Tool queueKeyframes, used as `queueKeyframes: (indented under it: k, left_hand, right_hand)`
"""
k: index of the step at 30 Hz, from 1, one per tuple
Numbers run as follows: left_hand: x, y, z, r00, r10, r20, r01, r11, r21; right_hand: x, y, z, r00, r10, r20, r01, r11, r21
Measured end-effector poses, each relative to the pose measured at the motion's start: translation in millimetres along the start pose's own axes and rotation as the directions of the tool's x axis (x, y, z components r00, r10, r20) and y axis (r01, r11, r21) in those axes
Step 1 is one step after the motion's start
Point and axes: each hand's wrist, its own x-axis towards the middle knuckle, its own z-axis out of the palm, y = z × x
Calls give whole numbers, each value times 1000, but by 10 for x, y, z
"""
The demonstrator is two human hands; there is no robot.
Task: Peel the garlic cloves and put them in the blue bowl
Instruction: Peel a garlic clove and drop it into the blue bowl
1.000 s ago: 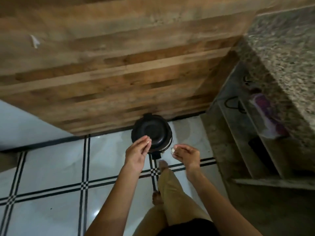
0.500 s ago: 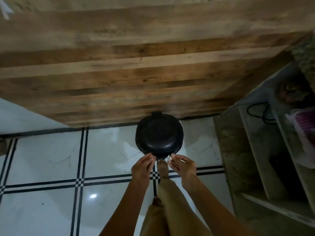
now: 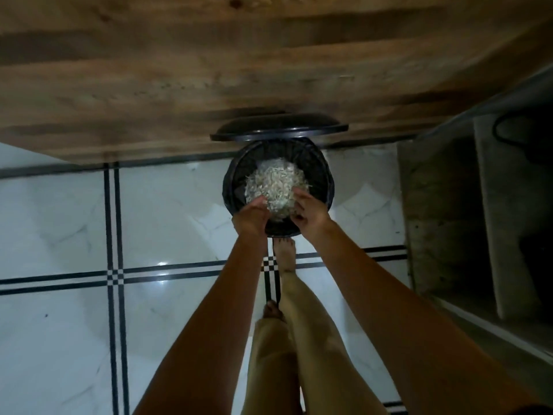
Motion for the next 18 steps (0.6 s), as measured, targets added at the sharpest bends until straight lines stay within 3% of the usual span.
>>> queueKeyframes:
  k: [4, 10, 13, 18]
  left_hand:
    - [-129, 134, -87, 999, -9, 36, 9, 1000, 4]
    - [-967, 368, -26, 994, 101, 47, -101, 995, 4]
    - [-1580, 394, 85, 981, 153, 119, -158, 987, 32]
    - [-2769, 5, 561, 935, 145, 324, -210, 962, 174]
  right_hand:
    - [-187, -31, -75, 995, 18, 100, -23, 999, 40]
    - [-936, -116, -271, 993, -15, 121, -4, 988, 154]
    - [-1573, -127, -570, 983, -111, 148, 83, 979, 187]
    - [-2693, -102, -1614, 952, -306, 29, 289, 923, 252]
